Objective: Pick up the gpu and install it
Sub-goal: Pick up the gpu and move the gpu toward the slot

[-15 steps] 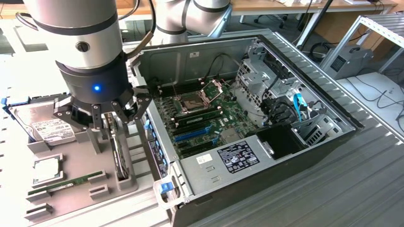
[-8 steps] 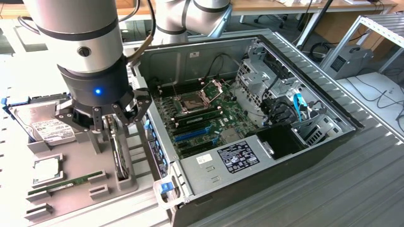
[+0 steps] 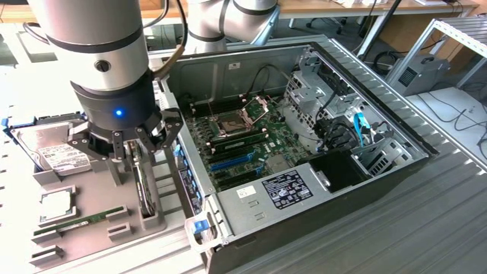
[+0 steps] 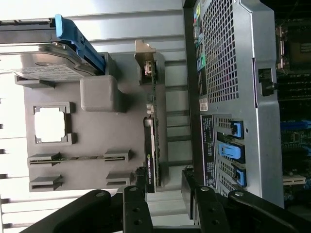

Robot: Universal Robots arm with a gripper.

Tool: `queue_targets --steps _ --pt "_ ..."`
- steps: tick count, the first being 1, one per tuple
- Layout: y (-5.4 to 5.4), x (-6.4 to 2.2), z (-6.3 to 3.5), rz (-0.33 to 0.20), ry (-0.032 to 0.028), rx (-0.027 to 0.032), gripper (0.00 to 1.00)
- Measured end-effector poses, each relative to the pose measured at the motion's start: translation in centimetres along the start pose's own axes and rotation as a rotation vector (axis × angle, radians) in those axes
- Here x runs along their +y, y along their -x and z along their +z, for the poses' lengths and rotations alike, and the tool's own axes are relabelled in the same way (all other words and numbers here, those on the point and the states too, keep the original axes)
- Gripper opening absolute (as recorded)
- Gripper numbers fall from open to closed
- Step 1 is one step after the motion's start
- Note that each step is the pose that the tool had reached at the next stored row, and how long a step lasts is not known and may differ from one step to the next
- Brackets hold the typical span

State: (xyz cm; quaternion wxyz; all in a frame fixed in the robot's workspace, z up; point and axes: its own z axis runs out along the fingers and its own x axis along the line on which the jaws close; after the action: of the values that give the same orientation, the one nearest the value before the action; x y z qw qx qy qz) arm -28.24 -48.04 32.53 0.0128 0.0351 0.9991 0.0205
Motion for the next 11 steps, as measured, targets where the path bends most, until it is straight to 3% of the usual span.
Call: queue_targets --steps 11 --pt "-0.23 0.83 0.6 0.0 0.0 0.0 0.42"
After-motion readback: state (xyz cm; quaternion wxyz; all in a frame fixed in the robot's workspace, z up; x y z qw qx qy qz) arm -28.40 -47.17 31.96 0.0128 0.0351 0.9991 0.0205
